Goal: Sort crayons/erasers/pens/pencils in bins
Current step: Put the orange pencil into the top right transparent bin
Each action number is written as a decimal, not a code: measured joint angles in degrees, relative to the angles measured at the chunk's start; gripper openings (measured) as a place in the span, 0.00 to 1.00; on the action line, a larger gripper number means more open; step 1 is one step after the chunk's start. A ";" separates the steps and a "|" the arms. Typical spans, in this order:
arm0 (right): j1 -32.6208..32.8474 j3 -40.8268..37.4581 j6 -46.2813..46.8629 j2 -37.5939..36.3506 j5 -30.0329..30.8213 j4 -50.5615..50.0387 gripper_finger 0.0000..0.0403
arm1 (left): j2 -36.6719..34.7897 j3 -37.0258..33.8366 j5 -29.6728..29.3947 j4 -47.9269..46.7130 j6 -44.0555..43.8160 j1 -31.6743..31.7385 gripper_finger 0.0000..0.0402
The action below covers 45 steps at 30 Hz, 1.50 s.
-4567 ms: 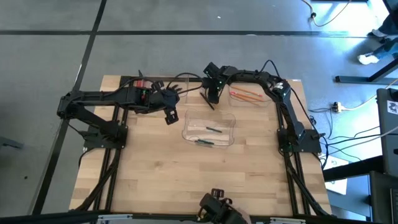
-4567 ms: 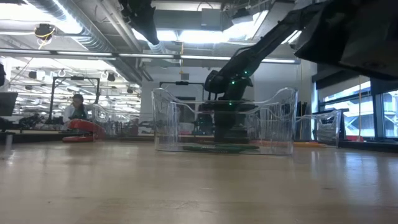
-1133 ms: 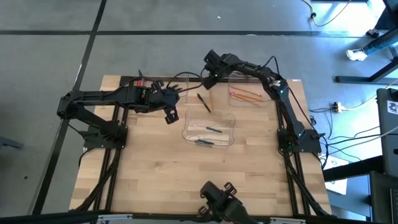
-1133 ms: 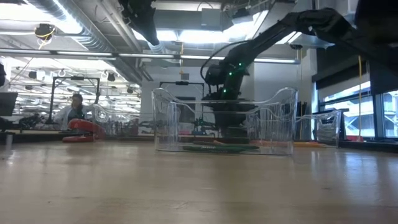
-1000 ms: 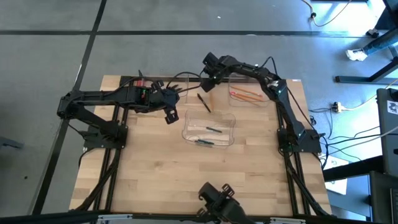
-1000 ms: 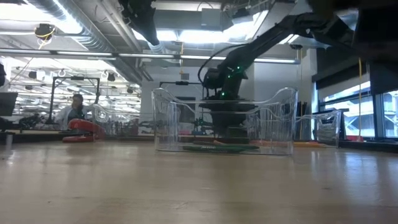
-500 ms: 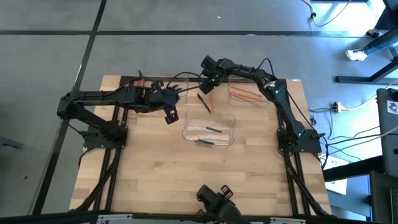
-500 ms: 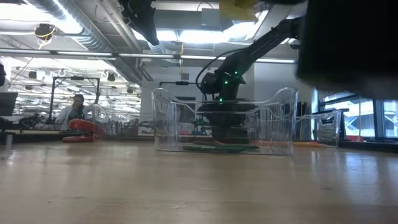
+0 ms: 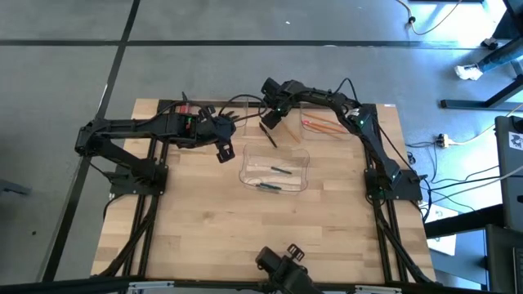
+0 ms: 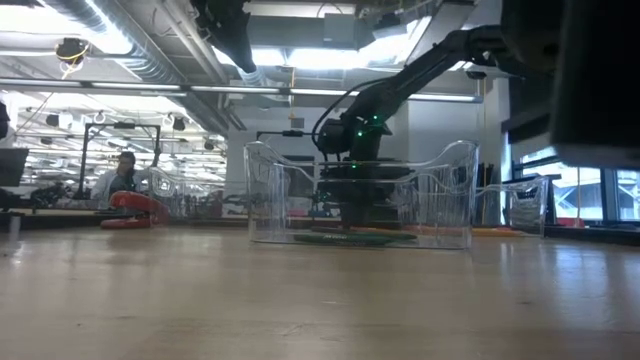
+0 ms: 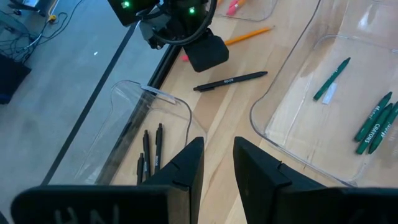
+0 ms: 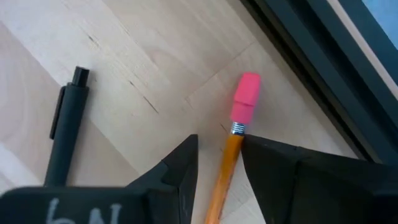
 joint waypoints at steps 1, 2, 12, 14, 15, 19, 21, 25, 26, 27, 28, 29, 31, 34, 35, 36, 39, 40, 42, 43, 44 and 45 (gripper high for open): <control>0.00 0.00 0.08 0.00 0.02 -0.01 0.32 | 0.00 0.00 0.01 0.00 0.00 0.00 0.20; 0.00 -0.02 0.12 0.00 -0.01 0.01 0.32 | 0.00 0.00 0.01 0.00 0.00 0.00 0.20; -0.34 -0.09 -3.02 0.04 -1.06 1.09 0.16 | 0.00 0.00 0.01 -0.02 0.00 -0.11 0.20; -0.38 -0.09 -2.95 0.04 -1.27 1.21 0.11 | 0.00 0.00 0.01 -0.02 0.17 -0.11 0.20; -0.45 -0.09 -2.86 0.04 -1.49 1.23 0.08 | 0.00 0.00 0.01 -0.02 0.34 -0.11 0.20; -0.62 -0.09 -2.98 0.04 -2.31 1.25 0.04 | 0.00 0.00 0.01 -0.02 0.44 -0.11 0.20; -0.70 -0.09 -2.67 0.04 -2.28 1.25 0.04 | 0.00 0.00 0.02 -0.02 0.44 -0.11 0.20; -0.73 -0.09 -1.33 0.04 -3.28 1.27 0.06 | 0.00 0.00 0.01 -0.02 0.44 -0.11 0.20; -0.80 -0.09 -1.24 0.06 -4.33 1.27 0.06 | 0.00 0.00 0.01 -0.02 0.44 -0.11 0.20; -0.92 -0.09 -1.05 0.09 -5.43 1.30 0.06 | 0.00 0.00 0.02 -0.02 0.44 -0.11 0.20; -0.95 -0.09 -0.74 0.09 -5.92 1.31 0.06 | 0.00 0.00 0.02 -0.03 0.44 -0.11 0.20; -0.91 -0.10 -0.23 0.09 -5.93 1.35 0.05 | 0.00 0.00 0.03 -0.03 0.44 -0.11 0.20; -0.85 -0.11 0.06 0.09 -5.95 1.45 0.05 | 0.00 0.00 0.02 -0.04 0.44 -0.11 0.20; -0.85 -0.11 0.28 0.09 -6.36 1.47 0.06 | 0.00 0.00 0.03 -0.04 0.44 -0.11 0.20; -0.83 -0.06 0.33 0.09 -6.39 1.43 0.06 | 0.00 0.00 0.02 -0.04 0.44 -0.11 0.20; -0.83 0.38 0.47 0.09 -6.57 0.85 0.06 | 0.00 0.00 0.01 -0.04 0.44 -0.11 0.20; -0.65 1.50 0.28 0.18 -7.30 -0.83 0.06 | 0.00 0.00 0.03 -0.04 0.44 -0.11 0.20; -0.61 2.24 0.28 0.24 -7.38 -1.00 0.06 | 0.00 0.00 0.03 -0.06 0.44 -0.11 0.20; -0.59 4.19 0.23 0.25 -8.36 -2.27 0.06 | 0.00 0.00 0.02 -0.05 0.44 -0.11 0.20; -0.62 5.00 0.23 0.20 -8.45 -2.26 0.06 | 0.00 0.00 0.03 -0.07 0.44 -0.11 0.20; -0.69 5.83 0.23 0.20 -8.45 -2.35 0.06 | 0.00 0.00 0.03 -0.07 0.44 -0.11 0.20; -0.70 6.81 0.25 0.20 -8.40 -3.21 0.06 | 0.00 0.00 0.03 -0.07 0.44 -0.11 0.20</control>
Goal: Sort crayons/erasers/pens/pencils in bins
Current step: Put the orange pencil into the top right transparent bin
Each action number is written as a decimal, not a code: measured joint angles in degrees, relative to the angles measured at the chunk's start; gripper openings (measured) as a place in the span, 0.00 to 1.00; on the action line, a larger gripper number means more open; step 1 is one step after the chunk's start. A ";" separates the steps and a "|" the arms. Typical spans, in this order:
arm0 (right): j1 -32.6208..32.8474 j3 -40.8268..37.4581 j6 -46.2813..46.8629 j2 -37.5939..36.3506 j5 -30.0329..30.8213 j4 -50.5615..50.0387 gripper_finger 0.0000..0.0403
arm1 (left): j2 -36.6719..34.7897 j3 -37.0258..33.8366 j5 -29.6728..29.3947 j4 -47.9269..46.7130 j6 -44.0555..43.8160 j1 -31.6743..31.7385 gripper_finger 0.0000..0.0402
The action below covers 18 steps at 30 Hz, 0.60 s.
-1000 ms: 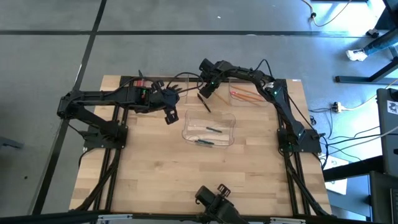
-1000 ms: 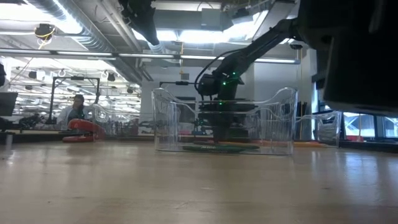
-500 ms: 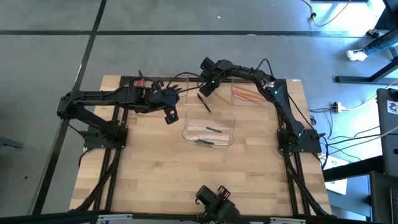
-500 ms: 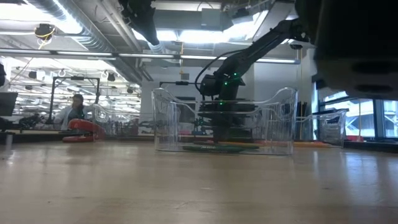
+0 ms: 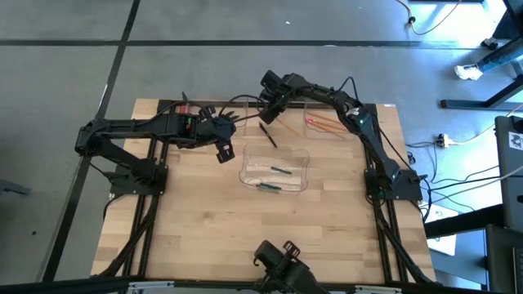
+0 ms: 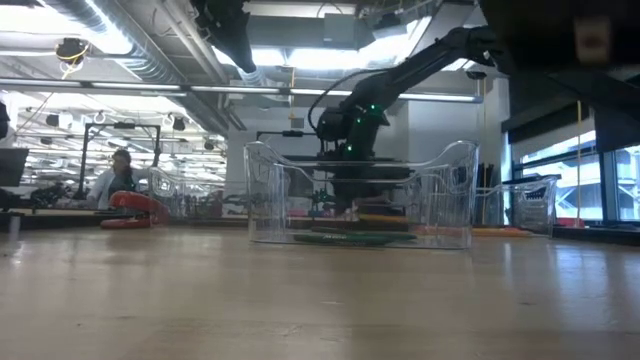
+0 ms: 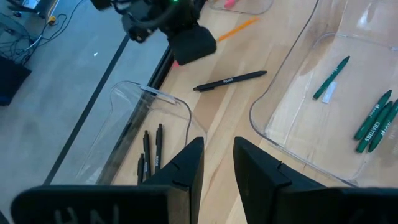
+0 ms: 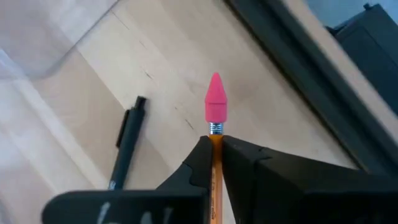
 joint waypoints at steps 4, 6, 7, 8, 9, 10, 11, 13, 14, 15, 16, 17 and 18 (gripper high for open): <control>-0.01 4.90 -0.29 -0.04 0.09 -2.86 0.07 | 0.00 0.00 0.00 0.00 0.00 0.00 0.20; 0.00 7.56 -1.37 -0.04 0.10 -5.54 0.07 | 0.00 0.00 -0.01 0.00 0.00 0.00 0.20; 0.00 8.97 -1.73 -0.04 0.12 -6.53 0.07 | 0.00 0.00 0.00 0.00 0.00 0.00 0.20; 0.00 10.39 -2.04 -0.04 0.13 -7.48 0.07 | 0.00 0.00 0.00 0.00 0.00 0.00 0.20; 0.00 11.84 -2.85 -0.04 0.13 -8.73 0.07 | 0.00 0.00 0.00 0.00 0.00 0.00 0.20; 0.02 13.34 -3.33 -0.07 0.14 -10.22 0.07 | 0.00 0.00 0.00 0.00 0.00 0.00 0.20; 0.02 14.81 -3.91 -0.07 0.37 -11.76 0.07 | 0.00 0.00 0.00 0.00 0.00 0.00 0.20; 0.36 16.06 -4.72 -0.60 0.60 -13.11 0.07 | 0.00 0.00 0.00 0.00 -0.01 0.00 0.20; 0.50 15.30 -4.74 -1.65 0.64 -12.54 0.07 | 0.00 0.00 -0.02 0.00 -0.02 0.00 0.20; 0.63 14.99 -4.74 -2.42 0.83 -12.91 0.07 | 0.00 0.00 0.00 -0.01 -0.02 -0.01 0.20; 0.90 15.04 -4.74 -3.02 1.44 -13.15 0.07 | 0.00 0.00 0.00 -0.02 -0.02 0.00 0.20; 1.04 15.39 -4.87 -3.52 1.52 -13.61 0.07 | 0.00 0.00 0.00 0.00 -0.02 -0.02 0.20; 1.23 15.58 -4.91 -4.04 1.68 -14.30 0.07 | 0.00 0.00 0.02 -0.04 -0.02 0.00 0.20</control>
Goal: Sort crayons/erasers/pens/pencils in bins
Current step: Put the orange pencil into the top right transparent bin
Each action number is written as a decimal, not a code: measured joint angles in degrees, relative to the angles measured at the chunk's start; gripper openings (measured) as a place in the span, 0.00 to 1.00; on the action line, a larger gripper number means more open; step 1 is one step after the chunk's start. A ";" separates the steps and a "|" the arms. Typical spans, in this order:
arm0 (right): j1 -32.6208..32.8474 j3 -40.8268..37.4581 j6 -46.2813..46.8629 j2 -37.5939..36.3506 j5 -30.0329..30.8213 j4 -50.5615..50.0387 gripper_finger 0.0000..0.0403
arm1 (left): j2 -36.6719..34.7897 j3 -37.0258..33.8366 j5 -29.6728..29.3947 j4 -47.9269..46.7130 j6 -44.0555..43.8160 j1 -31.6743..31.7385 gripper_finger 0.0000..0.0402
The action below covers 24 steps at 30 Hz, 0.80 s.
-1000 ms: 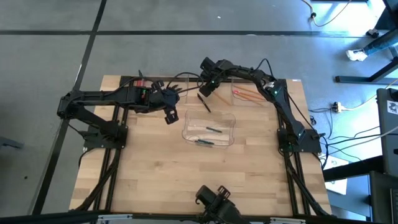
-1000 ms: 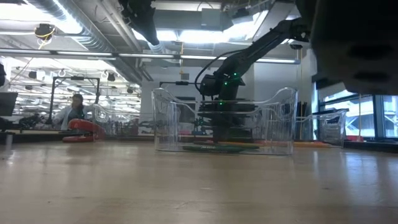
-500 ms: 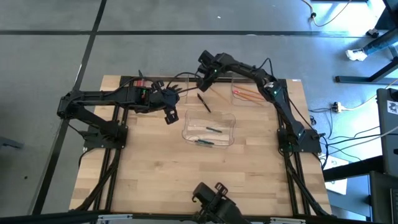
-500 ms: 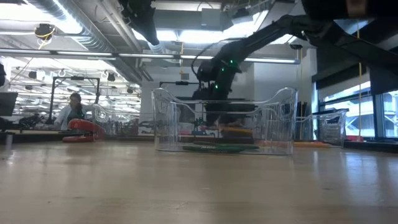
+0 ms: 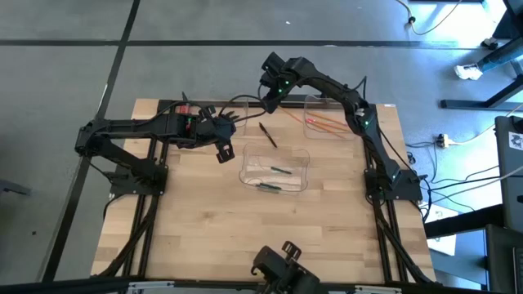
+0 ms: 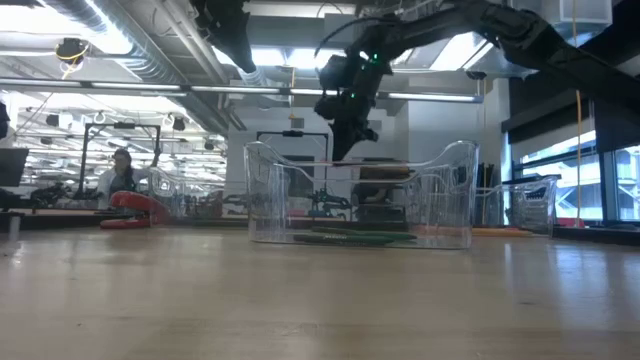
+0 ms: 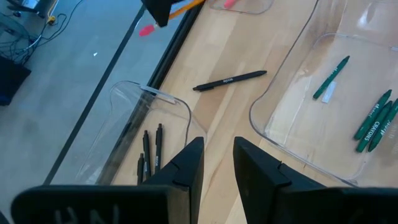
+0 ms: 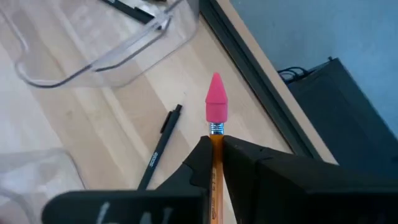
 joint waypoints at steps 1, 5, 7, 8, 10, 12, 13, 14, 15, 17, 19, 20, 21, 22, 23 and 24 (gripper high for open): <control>0.18 0.20 -0.01 -0.47 0.43 -0.40 0.07 | 0.00 0.00 -0.02 0.04 0.00 0.00 0.20; 0.80 0.45 -1.44 -2.74 0.78 -1.24 0.07 | 0.00 0.00 -0.01 0.04 0.00 -0.02 0.20; 1.11 0.49 -2.28 -4.18 1.33 -1.62 0.07 | 0.00 0.00 0.00 0.04 -0.02 -0.02 0.20; 1.13 0.49 -3.10 -4.79 1.54 -2.21 0.07 | 0.00 0.00 0.00 0.06 -0.06 -0.02 0.20; 1.15 0.49 -5.09 -5.95 2.58 -3.50 0.07 | 0.00 0.00 0.00 0.05 -0.20 0.00 0.20; 1.15 0.49 -7.04 -7.13 3.84 -5.28 0.07 | 0.00 0.00 0.00 0.06 -0.47 -0.02 0.20; 1.15 0.51 -8.09 -7.59 4.83 -6.29 0.07 | 0.00 0.00 0.00 0.06 -0.52 -0.01 0.20; 1.10 0.51 -8.89 -8.10 5.60 -7.16 0.07 | 0.00 0.00 0.05 0.06 -0.55 -0.01 0.20; 0.91 0.51 -9.49 -8.46 6.21 -8.34 0.07 | 0.00 0.00 0.24 0.06 -0.55 0.00 0.20; 0.44 0.51 -10.50 -9.06 7.10 -10.31 0.07 | 0.00 0.00 0.42 0.06 -0.61 -0.02 0.20; -0.06 0.51 -11.52 -9.33 7.27 -12.26 0.07 | 0.00 0.00 0.46 0.08 -0.61 -0.02 0.20; -0.26 0.51 -11.68 -9.42 7.27 -13.10 0.07 | 0.00 0.00 0.45 0.09 -0.63 -0.01 0.20; -0.50 0.51 -11.75 -9.49 7.27 -14.20 0.07 | 0.00 0.00 0.46 0.09 -0.63 -0.01 0.20; -0.70 0.51 -11.80 -9.50 7.29 -15.32 0.07 | 0.00 0.00 0.45 0.09 -0.63 -0.02 0.20; -0.83 0.32 -11.82 -9.54 7.28 -15.77 0.07 | 0.00 0.00 0.46 0.09 -0.63 -0.01 0.20; -0.92 0.20 -11.82 -9.59 7.27 -16.30 0.07 | 0.00 0.00 0.46 0.09 -0.63 -0.02 0.20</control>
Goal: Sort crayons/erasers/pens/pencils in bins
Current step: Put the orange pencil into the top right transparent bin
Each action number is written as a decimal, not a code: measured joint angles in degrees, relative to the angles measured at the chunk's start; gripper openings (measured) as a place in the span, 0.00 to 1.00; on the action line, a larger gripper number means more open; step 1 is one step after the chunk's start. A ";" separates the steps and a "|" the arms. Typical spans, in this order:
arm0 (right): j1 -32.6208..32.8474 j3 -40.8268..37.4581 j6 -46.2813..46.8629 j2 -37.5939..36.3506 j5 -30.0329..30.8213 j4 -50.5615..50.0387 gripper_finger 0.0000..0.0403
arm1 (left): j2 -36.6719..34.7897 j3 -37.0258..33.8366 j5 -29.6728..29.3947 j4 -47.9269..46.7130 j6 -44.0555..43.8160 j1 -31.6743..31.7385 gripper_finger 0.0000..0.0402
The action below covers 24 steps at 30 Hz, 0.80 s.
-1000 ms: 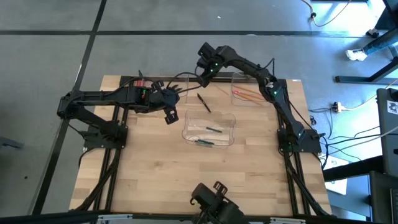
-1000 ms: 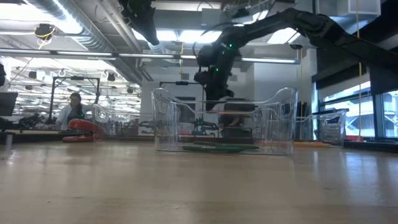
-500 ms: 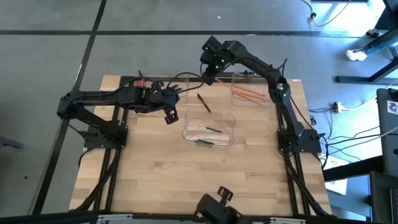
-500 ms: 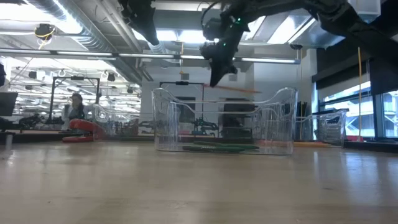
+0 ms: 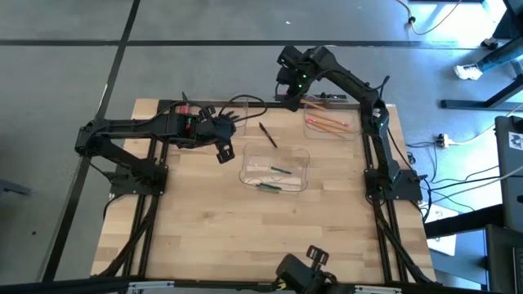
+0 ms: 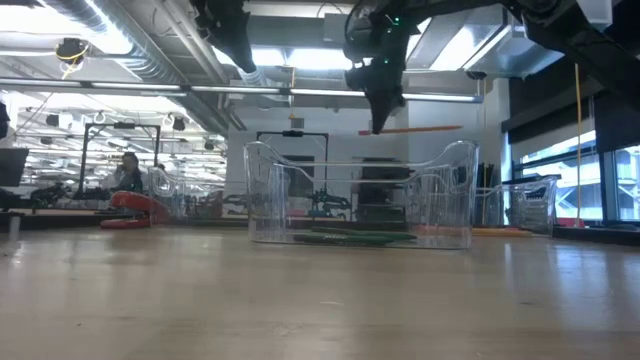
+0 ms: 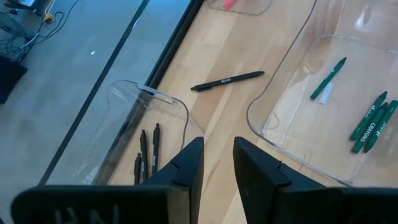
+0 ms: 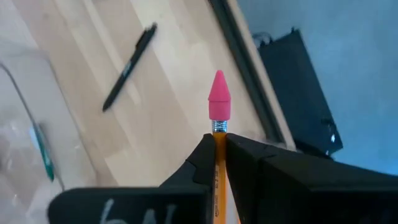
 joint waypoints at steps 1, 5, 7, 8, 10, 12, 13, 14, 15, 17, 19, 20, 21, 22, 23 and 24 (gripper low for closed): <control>-0.15 -0.02 -0.08 0.00 0.00 -1.00 0.07 | 0.00 0.00 0.00 0.00 0.00 0.00 0.20; -0.44 -0.06 -1.29 0.00 -0.02 -5.18 0.07 | 0.00 0.00 0.00 0.00 0.00 0.00 0.20; -0.63 -0.12 -1.29 -0.35 -0.04 -5.44 0.07 | 0.00 0.00 0.00 0.00 0.00 0.00 0.20; -0.65 -0.12 -1.31 -0.76 -0.04 -5.27 0.07 | 0.00 0.00 0.00 0.00 0.00 0.00 0.20; -0.84 -0.12 -1.28 -1.92 0.12 -5.31 0.07 | 0.00 0.00 0.00 0.00 0.02 0.00 0.20; -1.10 -0.12 -0.95 -2.97 0.88 -5.31 0.07 | 0.00 0.00 0.00 0.00 0.02 0.00 0.20; -1.33 -0.12 -0.55 -3.43 1.19 -5.31 0.07 | 0.00 0.00 0.00 0.00 0.10 0.00 0.20; -1.63 -0.12 -0.20 -3.98 1.46 -5.31 0.07 | 0.00 0.00 0.00 0.00 0.13 0.00 0.20; -1.98 -0.12 -0.20 -4.50 1.49 -5.31 0.07 | 0.00 0.00 0.00 0.00 0.14 0.01 0.20; -2.62 -0.16 -0.20 -5.77 1.56 -5.31 0.07 | 0.00 0.00 0.00 0.00 0.17 0.00 0.20; -3.26 -1.85 -0.40 -7.18 1.53 -5.26 0.07 | 0.00 0.00 0.00 0.00 0.17 0.00 0.20; -3.62 -3.30 -0.48 -7.94 1.51 -5.25 0.07 | 0.00 0.00 0.00 0.00 0.17 0.02 0.20; -3.99 -5.38 -0.41 -8.86 1.51 -5.10 0.07 | 0.00 0.00 0.00 0.00 0.17 0.00 0.20; -4.31 -7.85 -0.21 -9.95 1.50 -5.04 0.07 | 0.00 0.00 0.00 0.00 0.20 0.02 0.20; -4.59 -10.80 -0.22 -11.26 1.49 -4.38 0.07 | 0.00 0.00 -0.01 -0.01 0.20 0.00 0.20; -4.87 -13.78 -0.26 -12.75 1.57 -2.85 0.07 | 0.00 0.00 0.00 -0.02 0.19 0.00 0.20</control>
